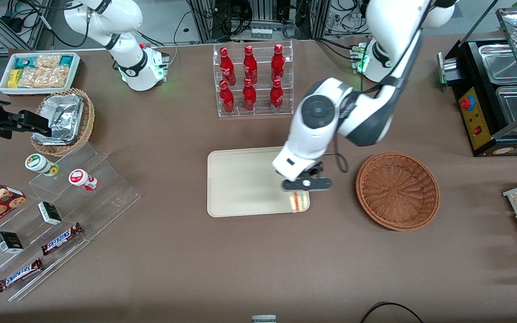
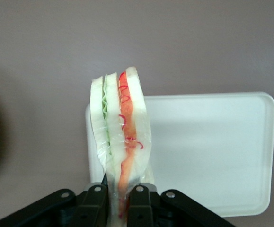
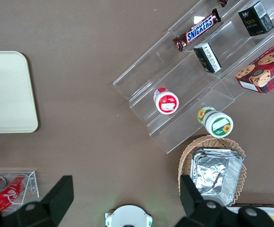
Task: Place sandwich from basket to tray
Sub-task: 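Lift the sandwich and carry it over the cream tray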
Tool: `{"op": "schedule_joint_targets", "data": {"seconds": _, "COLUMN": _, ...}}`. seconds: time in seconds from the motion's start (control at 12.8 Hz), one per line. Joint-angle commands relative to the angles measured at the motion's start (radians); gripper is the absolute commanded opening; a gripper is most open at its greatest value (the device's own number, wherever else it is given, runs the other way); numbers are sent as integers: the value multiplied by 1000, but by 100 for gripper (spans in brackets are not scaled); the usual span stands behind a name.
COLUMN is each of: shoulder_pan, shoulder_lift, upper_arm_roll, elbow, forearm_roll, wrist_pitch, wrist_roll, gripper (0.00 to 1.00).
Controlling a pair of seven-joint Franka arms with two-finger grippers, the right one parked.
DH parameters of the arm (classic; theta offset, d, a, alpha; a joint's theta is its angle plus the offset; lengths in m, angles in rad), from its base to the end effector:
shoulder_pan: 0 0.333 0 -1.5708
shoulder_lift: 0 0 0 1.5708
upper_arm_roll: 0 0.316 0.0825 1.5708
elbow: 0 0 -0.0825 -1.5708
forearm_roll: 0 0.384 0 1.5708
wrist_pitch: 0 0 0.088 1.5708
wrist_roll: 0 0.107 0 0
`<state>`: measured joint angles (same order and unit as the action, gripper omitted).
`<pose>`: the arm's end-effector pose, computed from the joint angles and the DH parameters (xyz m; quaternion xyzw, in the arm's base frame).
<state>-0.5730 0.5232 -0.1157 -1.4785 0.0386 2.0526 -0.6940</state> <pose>0.5548 -0.4365 0.3796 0.9996 0.0026 0.0138 0.0261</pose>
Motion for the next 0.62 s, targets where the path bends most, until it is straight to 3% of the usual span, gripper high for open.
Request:
{"op": "schedule_joint_targets", "data": {"seconds": 0.0, "shoulder_pan": -76, "shoulder_lift": 139, "upper_arm_roll": 14, "elbow": 177, "forearm_roll": 1, "wrist_pitch": -19, "wrist_roll": -33, "gripper": 0}}
{"op": "schedule_joint_targets", "data": {"seconds": 0.55, "shoulder_pan": -156, "shoulder_lift": 235, "upper_arm_roll": 18, "elbow": 184, "forearm_roll": 9, "wrist_pitch": 20, "wrist_roll": -26, "gripper": 0}}
